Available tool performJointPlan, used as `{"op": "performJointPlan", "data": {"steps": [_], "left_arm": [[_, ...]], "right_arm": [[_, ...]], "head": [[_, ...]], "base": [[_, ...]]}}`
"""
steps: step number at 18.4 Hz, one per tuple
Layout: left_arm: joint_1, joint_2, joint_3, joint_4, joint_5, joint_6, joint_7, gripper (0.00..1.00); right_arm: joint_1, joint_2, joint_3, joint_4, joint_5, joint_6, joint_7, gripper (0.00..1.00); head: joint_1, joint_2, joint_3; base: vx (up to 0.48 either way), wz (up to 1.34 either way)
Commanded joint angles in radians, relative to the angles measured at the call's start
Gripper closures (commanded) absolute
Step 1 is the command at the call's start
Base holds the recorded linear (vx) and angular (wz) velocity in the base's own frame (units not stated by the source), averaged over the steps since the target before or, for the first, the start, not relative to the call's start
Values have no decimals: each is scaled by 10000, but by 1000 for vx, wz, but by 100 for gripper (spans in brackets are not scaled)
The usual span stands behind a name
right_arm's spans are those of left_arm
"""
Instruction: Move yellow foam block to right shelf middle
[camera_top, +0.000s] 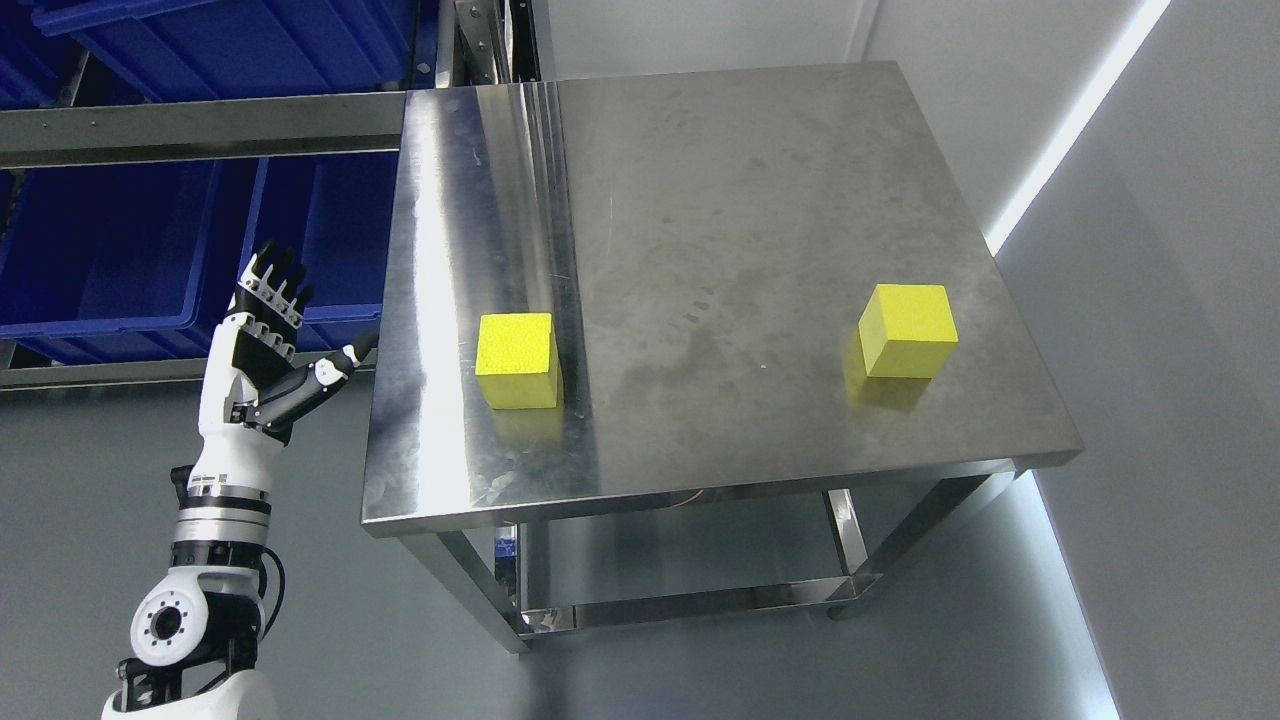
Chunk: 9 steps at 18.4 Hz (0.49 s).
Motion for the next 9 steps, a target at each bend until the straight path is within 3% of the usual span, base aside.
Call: {"op": "performJointPlan", "data": {"steps": [1, 9], "left_arm": [[28, 307, 14, 22, 0, -4, 1, 0], [-33, 337, -93, 22, 0, -127, -319, 0]], "right_arm": [[-16, -175, 0, -175, 0, -2, 4, 0], [-31, -175, 0, -175, 0, -2, 4, 0]], "head": [[0, 0, 0], [0, 0, 0]], "base": [[0, 0], [0, 0]]}}
